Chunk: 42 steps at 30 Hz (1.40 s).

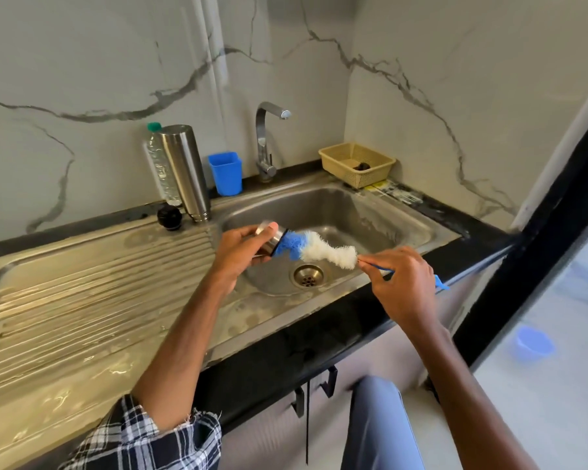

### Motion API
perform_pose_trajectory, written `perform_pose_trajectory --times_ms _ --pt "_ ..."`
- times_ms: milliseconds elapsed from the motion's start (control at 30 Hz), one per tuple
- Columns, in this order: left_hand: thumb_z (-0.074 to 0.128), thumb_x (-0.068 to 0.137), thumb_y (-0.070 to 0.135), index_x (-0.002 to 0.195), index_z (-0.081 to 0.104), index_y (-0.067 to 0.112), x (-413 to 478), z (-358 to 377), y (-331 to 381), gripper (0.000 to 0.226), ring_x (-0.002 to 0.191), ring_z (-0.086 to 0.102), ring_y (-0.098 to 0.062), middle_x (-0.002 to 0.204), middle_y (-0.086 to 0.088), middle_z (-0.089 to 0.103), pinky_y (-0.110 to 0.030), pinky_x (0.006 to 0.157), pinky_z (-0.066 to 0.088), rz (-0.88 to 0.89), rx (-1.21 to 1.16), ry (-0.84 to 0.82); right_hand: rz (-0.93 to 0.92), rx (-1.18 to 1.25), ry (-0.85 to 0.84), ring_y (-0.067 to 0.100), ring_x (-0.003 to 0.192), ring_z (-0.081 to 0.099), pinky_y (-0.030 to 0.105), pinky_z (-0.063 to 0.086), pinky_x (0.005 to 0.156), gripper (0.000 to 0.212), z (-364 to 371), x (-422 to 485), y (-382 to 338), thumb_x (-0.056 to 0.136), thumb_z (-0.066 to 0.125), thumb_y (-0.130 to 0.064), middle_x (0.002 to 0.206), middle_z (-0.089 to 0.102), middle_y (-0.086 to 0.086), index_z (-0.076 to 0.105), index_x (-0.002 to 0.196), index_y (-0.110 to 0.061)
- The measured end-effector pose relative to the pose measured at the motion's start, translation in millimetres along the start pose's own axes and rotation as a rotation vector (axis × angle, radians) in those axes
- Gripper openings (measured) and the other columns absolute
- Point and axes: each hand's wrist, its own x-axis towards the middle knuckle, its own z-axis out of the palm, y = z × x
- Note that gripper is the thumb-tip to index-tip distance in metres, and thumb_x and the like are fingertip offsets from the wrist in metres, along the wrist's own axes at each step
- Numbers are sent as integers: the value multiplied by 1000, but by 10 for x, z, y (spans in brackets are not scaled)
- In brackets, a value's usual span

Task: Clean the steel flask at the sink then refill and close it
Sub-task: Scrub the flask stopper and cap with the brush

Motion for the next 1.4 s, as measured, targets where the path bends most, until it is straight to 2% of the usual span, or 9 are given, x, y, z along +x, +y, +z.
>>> perform_pose_trajectory --times_ms 167,300,500,633,767,967,1133,1233,1400 --pt "76 87 45 97 76 8 -5 -28 62 38 101 74 -25 97 -10 79 -38 88 61 -65 -115 19 6 44 -17 9 87 60 41 54 75 15 67 4 38 87 76 -28 89 74 -15 79 102 -28" --pt "74 91 40 85 78 14 -29 -69 111 27 108 71 -32 100 -15 77 -45 96 58 -62 -202 -32 53 59 -153 4 68 62 28 53 64 10 91 15 15 95 67 -35 73 67 -19 75 97 -31" --pt "70 93 36 97 74 9 -31 -59 162 28 102 71 -29 102 -14 76 -42 95 58 9 -249 -31 242 353 -511 7 46 39 31 38 56 45 118 38 -39 105 44 -44 49 47 -7 75 78 -25" --pt "71 87 42 94 74 9 -60 -79 174 34 94 74 -24 97 -12 77 -35 88 60 54 -235 -2 197 341 -475 8 52 54 31 46 57 30 40 139 -73 94 59 -55 66 69 -3 71 89 -28" --pt "68 93 37 94 73 8 -36 -148 162 29 92 74 -22 96 -10 78 -29 80 61 39 -266 39 112 202 -248 0 76 65 17 53 64 17 39 197 -89 83 81 -28 84 70 -14 72 97 -24" --pt "68 95 35 99 73 9 -32 -133 205 26 98 74 -22 101 -11 77 -29 81 61 34 -300 40 -67 87 -163 6 68 66 28 57 65 11 26 177 -117 94 70 -28 80 72 -11 76 100 -23" --pt "69 92 39 96 73 8 -27 -161 228 31 108 72 -28 111 -17 75 -39 93 59 32 -339 22 -71 15 -307 11 47 50 33 45 51 43 36 150 -115 104 41 -50 54 53 -7 65 76 -27" --pt "70 91 40 94 73 9 -40 -160 239 31 106 72 -28 109 -16 75 -40 94 58 37 -321 32 -29 127 -312 6 53 58 28 50 52 26 11 174 -110 97 56 -52 65 64 -10 68 91 -30" --pt "68 95 37 89 73 13 -63 -160 220 25 94 74 -21 96 -9 77 -32 85 61 41 -285 48 -51 123 -91 1 77 65 23 55 67 20 28 206 -109 88 76 -25 93 74 -9 76 107 -19"
